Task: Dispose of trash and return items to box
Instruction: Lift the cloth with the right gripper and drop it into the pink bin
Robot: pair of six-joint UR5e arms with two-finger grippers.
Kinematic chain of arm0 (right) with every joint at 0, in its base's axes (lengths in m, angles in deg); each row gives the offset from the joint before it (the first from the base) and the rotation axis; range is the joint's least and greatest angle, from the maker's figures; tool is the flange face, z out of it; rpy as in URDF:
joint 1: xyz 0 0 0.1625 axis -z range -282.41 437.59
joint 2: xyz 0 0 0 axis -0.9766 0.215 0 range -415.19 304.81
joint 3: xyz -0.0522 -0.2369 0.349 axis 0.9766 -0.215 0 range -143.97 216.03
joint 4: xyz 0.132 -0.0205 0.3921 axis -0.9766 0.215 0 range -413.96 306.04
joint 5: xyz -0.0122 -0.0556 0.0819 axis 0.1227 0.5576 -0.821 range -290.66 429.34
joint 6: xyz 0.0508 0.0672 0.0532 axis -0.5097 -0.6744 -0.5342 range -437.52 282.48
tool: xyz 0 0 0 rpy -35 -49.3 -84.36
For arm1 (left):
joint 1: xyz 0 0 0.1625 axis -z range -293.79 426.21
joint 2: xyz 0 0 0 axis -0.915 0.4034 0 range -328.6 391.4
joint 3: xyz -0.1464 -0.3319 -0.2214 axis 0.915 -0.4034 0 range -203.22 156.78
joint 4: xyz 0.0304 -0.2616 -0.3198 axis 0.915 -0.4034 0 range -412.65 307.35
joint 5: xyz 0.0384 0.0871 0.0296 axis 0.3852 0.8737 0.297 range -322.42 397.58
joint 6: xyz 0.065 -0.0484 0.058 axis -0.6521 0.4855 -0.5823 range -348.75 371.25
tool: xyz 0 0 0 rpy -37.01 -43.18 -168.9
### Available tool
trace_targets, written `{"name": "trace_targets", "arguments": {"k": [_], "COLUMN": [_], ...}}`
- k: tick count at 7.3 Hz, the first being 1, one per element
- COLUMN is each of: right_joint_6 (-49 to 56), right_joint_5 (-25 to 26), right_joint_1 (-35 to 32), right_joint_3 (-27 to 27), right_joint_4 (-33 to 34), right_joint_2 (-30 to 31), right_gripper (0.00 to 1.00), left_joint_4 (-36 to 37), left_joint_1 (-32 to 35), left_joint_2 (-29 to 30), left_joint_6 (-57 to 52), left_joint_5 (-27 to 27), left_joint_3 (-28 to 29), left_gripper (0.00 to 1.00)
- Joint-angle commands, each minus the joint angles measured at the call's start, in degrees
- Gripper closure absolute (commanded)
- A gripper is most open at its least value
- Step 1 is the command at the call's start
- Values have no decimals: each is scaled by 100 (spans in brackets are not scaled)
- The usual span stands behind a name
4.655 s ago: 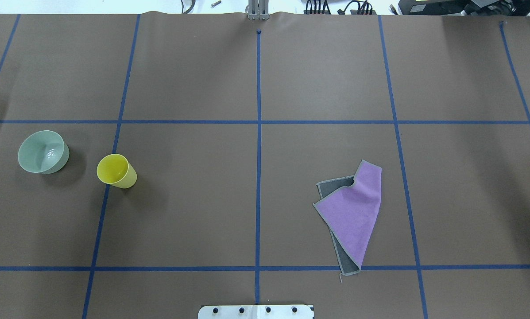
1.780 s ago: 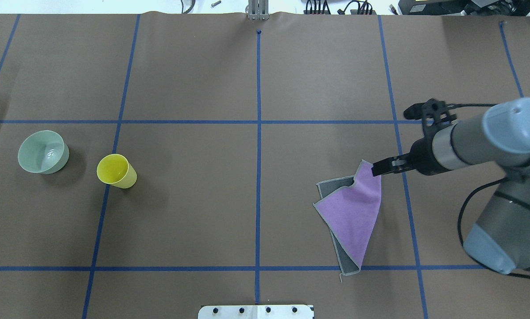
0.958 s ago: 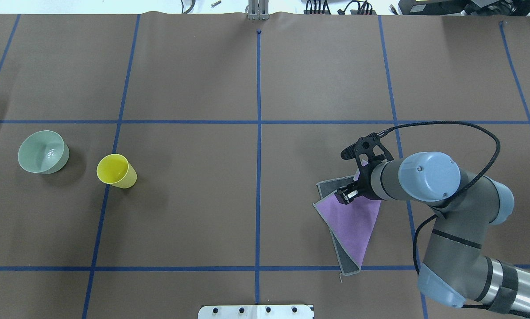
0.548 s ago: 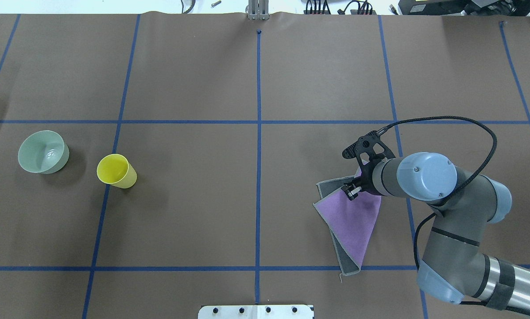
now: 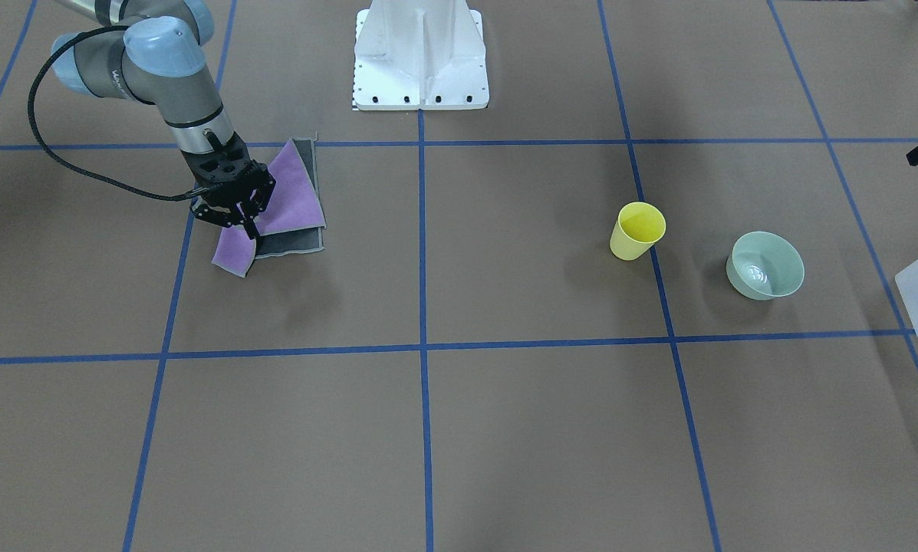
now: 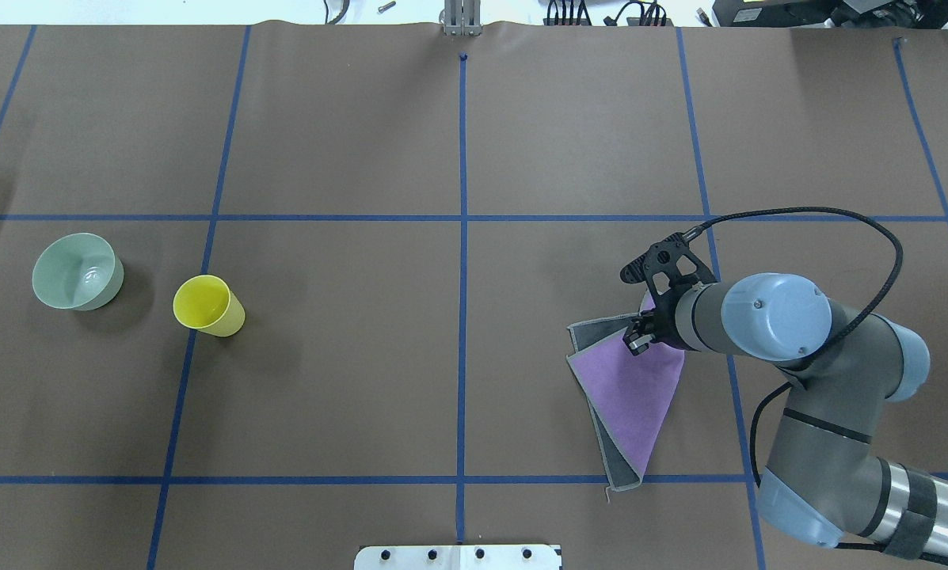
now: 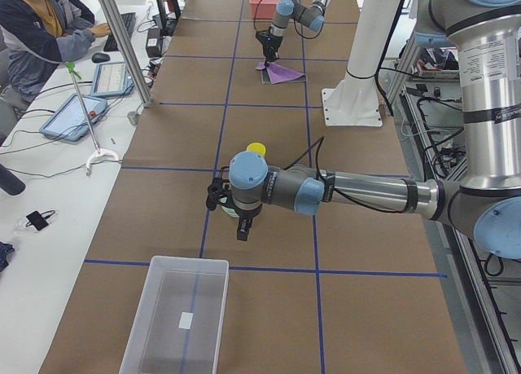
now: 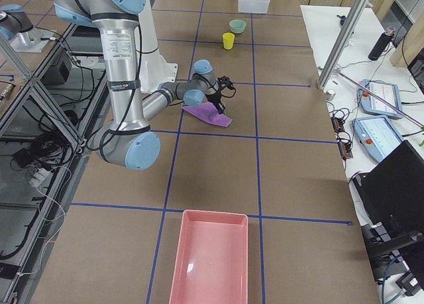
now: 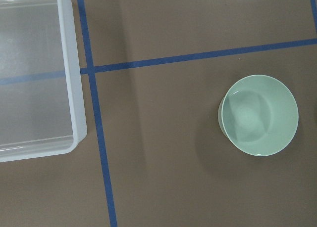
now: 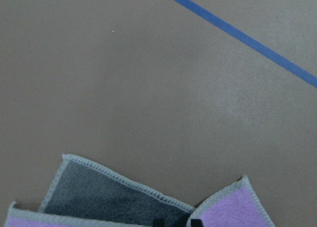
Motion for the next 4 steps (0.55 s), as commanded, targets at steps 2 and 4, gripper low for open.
{"name": "trace_targets", "arguments": {"k": [2,4], "right_joint_6": [191,1959], "right_joint_5": [-1249,-2841], "right_joint_1": [-1314,-3413], "right_joint_3": [1057,1289], "right_joint_4": [219,481], "right_joint_2": [763,1345], "right_gripper": [100,100], "left_joint_4": [0,-270], "left_joint_1": [-17,-105], "left_joint_2": [43,149], "left_joint_6": [209,712], "left_joint_5": [-55,-55], "left_joint_3": [32,190], "left_gripper": [2,2]}}
